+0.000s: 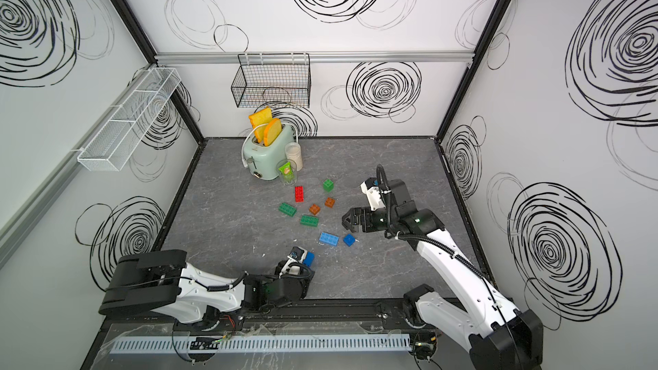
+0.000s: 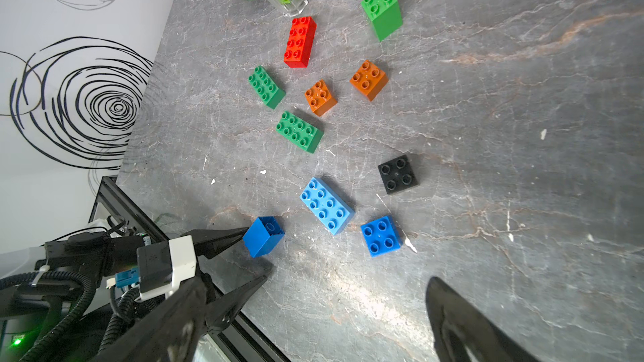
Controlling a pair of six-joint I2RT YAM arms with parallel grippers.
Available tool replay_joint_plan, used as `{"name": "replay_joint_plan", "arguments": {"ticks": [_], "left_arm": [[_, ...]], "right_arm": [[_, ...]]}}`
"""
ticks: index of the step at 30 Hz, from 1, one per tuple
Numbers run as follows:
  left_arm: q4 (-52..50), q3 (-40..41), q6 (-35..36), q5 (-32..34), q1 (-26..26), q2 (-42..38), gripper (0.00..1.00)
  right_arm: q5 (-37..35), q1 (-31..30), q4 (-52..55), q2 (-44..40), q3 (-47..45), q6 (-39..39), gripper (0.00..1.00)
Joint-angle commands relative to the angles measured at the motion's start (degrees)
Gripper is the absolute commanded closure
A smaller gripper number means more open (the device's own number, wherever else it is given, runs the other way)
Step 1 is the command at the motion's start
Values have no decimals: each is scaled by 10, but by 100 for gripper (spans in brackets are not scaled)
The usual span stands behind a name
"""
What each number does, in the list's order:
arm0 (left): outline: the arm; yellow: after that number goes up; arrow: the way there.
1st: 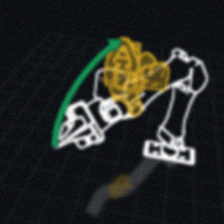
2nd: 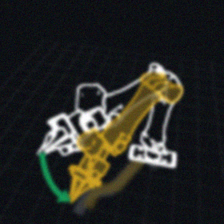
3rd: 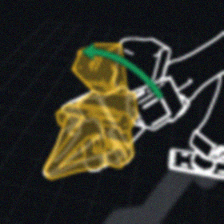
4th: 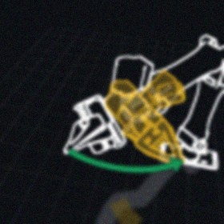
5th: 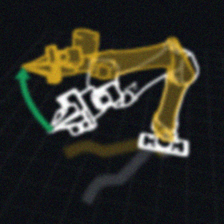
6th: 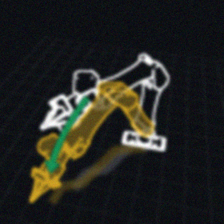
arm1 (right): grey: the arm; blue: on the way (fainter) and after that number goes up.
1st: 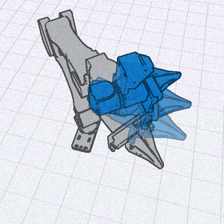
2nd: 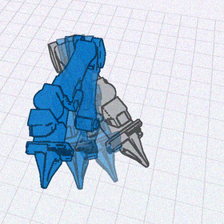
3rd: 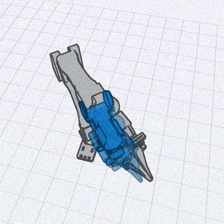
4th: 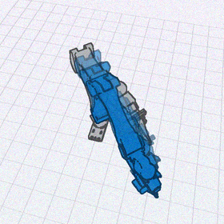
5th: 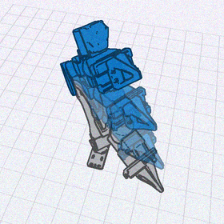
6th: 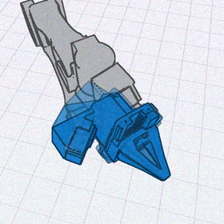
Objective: Assemble the letter f with lego
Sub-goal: Adjust the lego brick at the center of the board.
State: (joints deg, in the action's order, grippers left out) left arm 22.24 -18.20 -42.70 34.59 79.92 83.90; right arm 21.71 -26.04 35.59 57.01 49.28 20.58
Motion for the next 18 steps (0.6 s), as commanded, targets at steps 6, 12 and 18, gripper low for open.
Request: {"name": "replay_joint_plan", "arguments": {"ticks": [6, 12, 18], "left_arm": [[33, -4, -16, 21, -11, 40, 34], [42, -4, -10, 15, -25, 49, 40], [45, -7, -1, 9, -36, 53, 45]], "right_arm": [[3, 0, 9, -6, -2, -1, 1], [2, 1, 12, -6, -1, -2, 1], [2, 0, 13, -4, 0, -4, 1]]}}
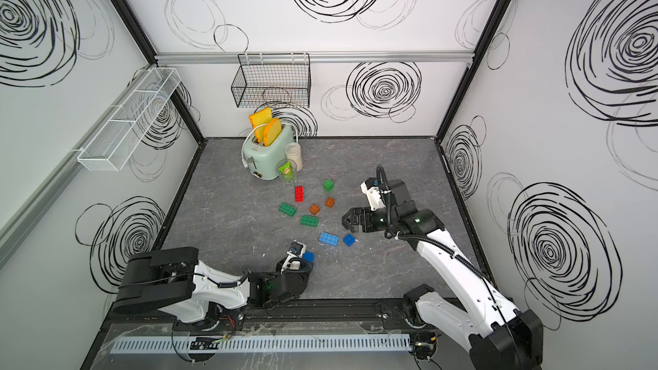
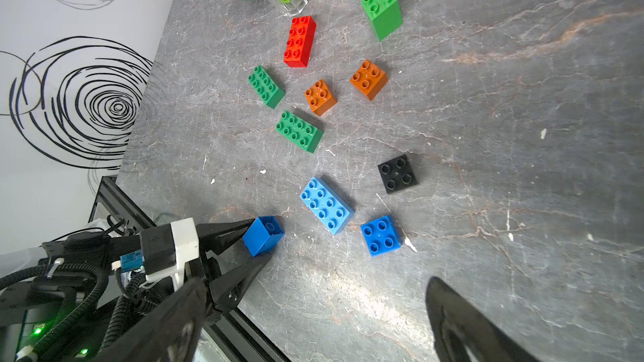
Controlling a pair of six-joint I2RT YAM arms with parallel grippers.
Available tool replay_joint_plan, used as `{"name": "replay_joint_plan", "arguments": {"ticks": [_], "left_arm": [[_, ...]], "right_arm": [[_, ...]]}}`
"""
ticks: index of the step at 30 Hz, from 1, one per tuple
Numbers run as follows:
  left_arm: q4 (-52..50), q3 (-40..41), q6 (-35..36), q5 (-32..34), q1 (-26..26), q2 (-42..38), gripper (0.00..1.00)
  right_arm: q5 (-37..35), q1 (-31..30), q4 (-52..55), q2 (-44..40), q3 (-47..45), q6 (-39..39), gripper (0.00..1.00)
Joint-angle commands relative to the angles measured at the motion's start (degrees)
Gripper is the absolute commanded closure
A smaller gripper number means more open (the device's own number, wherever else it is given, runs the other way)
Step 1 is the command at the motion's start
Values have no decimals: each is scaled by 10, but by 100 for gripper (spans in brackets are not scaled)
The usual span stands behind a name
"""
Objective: Assemble the letter f with lego
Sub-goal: Adjust the lego brick at the center of the board.
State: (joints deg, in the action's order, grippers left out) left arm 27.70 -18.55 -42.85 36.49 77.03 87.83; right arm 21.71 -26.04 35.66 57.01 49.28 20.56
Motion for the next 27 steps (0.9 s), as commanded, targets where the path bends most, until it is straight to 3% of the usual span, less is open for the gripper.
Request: {"name": "replay_joint_plan", "arguments": {"ticks": [1, 15, 27], "left_arm": [[-9, -3, 3, -11, -8, 15, 46], [-27, -22, 29, -31, -25, 17, 58], [-173, -44, 42, -58, -45, -116, 65]], "right_arm": [[2, 1, 12, -4, 1, -3, 1], [0, 1, 14, -1, 5, -8, 1], [5, 0, 5, 6, 18, -8, 1]]}}
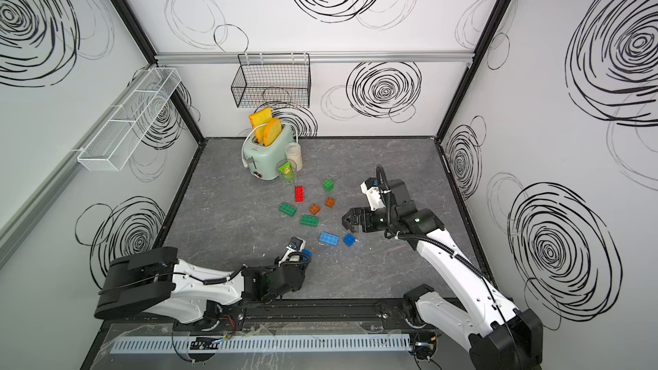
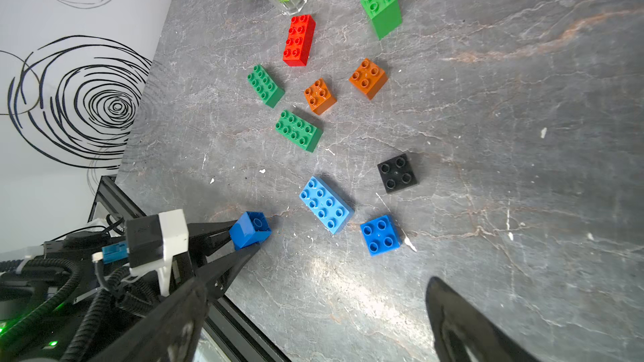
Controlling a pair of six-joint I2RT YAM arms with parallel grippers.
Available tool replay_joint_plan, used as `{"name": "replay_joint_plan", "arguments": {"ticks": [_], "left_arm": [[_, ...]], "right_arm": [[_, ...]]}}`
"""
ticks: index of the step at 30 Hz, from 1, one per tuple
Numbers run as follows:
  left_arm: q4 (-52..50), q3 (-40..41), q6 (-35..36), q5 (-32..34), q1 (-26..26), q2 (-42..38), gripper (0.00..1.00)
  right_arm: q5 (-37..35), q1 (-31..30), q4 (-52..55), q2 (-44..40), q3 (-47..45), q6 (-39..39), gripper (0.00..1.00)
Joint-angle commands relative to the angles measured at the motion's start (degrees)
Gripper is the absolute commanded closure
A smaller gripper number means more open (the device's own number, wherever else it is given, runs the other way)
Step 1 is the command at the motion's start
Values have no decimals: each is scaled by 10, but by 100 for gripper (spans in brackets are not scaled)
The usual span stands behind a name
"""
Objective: Assemble the letter f with lego
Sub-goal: Adjust the lego brick at the center of the board.
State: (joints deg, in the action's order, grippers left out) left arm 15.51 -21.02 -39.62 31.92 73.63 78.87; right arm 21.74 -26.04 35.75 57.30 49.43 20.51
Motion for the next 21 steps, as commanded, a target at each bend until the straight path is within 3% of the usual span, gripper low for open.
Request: {"name": "replay_joint_plan", "arguments": {"ticks": [1, 6, 10, 15, 21], "left_arm": [[-79, -30, 10, -24, -18, -36, 65], [-212, -96, 15, -104, -66, -81, 63], [-343, -195, 14, -193, -123, -74, 62], [-512, -339, -2, -284, -181, 13, 61], [-595, -451, -32, -370, -200, 113, 62]], "right_arm": [[5, 0, 3, 5, 17, -7, 1], [4, 1, 6, 6, 27, -7, 1], [-1, 1, 11, 7, 34, -6, 1], [-18, 2, 18, 10, 36, -5, 1], [-46, 9, 29, 21, 38, -1, 1]]}}
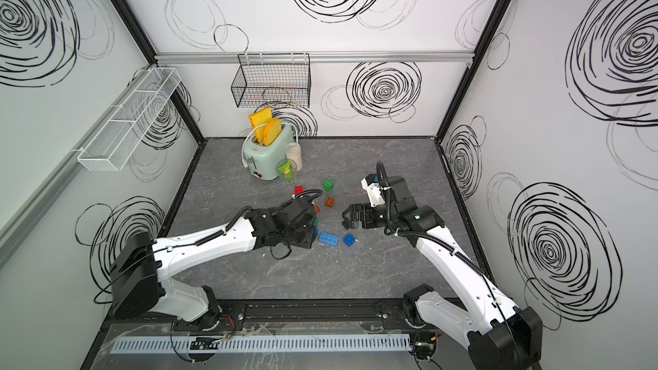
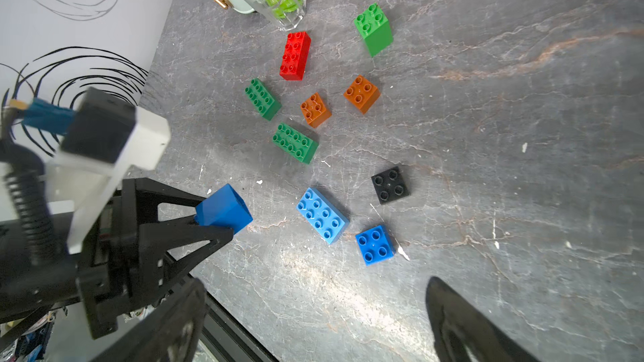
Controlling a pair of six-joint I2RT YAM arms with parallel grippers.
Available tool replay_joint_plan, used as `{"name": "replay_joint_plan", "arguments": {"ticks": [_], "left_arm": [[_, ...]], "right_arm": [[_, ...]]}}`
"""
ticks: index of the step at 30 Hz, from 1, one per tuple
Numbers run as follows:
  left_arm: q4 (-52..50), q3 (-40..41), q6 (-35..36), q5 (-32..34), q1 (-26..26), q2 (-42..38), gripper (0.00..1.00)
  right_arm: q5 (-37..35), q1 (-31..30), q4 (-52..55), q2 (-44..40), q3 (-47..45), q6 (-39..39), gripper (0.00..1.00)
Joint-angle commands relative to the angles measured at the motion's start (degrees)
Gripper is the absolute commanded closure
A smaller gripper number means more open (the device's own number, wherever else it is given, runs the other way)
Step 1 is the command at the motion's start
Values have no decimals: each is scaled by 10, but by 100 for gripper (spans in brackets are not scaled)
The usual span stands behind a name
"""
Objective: Assemble the letter f with lego
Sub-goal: Adjust the lego brick at the center of the board.
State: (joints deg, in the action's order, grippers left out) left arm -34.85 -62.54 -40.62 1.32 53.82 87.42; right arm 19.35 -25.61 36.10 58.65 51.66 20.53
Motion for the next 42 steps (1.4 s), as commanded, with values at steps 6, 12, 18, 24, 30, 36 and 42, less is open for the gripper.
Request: {"name": "replay_joint_plan", "arguments": {"ticks": [6, 12, 18, 24, 30, 36, 42], "left_arm": [[-131, -69, -50, -127, -5, 82, 63], [-165, -74, -56, -155, -21, 112, 64], [-206, -98, -37, -155, -45, 153, 63], [-213, -110, -19, -169, -66, 192, 63], [-225, -123, -3, -176, -82, 217, 62], [-238, -136, 15, -176, -92, 236, 60], [-252, -157, 30, -174, -101, 258, 56]], "right_arm": [[-32, 12, 13, 1, 6, 7, 1], [-35, 13, 20, 5, -2, -3, 1], [-36, 13, 23, 7, -1, -9, 1], [-31, 13, 24, 8, -3, -12, 1], [-27, 13, 23, 13, -4, -14, 1], [-27, 13, 24, 18, -1, -15, 1], [-30, 14, 29, 22, 5, -18, 1]]}}
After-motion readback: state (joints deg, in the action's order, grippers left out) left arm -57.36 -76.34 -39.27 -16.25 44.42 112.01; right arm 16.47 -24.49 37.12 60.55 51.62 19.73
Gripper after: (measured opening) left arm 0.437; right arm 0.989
